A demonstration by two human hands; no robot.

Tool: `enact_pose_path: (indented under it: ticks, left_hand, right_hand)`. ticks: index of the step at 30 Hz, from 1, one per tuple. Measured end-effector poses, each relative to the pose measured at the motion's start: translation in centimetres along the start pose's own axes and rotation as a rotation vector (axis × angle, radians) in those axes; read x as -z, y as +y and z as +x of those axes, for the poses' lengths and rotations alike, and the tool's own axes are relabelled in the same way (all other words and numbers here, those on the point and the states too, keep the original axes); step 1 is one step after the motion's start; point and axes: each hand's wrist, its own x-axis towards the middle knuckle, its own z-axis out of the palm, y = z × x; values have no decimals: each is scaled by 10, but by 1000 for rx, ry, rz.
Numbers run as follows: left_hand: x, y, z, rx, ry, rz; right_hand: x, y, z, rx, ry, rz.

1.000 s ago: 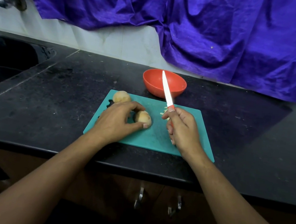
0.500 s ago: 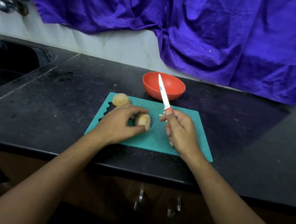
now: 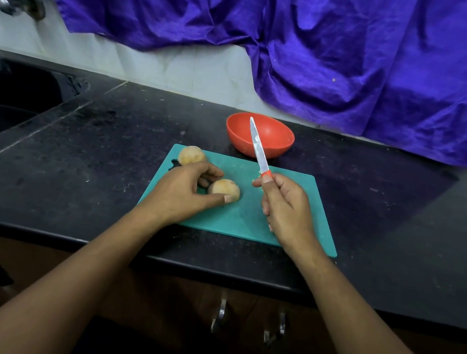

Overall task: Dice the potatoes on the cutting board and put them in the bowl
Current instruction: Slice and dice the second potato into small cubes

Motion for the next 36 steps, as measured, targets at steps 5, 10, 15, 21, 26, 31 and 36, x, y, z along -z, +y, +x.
enact_pose_path:
  ticks: [5, 10, 15, 21, 26, 31, 36]
  left_hand:
    - [-1, 0, 0, 4, 33, 50]
    - [-3, -1, -3, -31, 40, 74]
    - [-8, 6, 0, -47, 76, 245]
    - [-25, 15, 4, -9, 129, 444]
    - [-8, 8, 3, -60, -14, 360]
    - [6, 2, 8, -72, -122, 224]
    - [1, 3, 5, -28, -34, 153]
  right_hand:
    - [-2, -1, -3, 63, 11, -117]
    - [-2, -2, -5, 70, 17, -142]
    - [-3, -2, -6, 98, 19, -154]
    - [-3, -2, -6, 101, 29, -177]
    - [-2, -4, -7, 90, 14, -184]
    - [-1, -5, -6, 81, -21, -209]
    - [-2, -7, -3, 45, -41, -219]
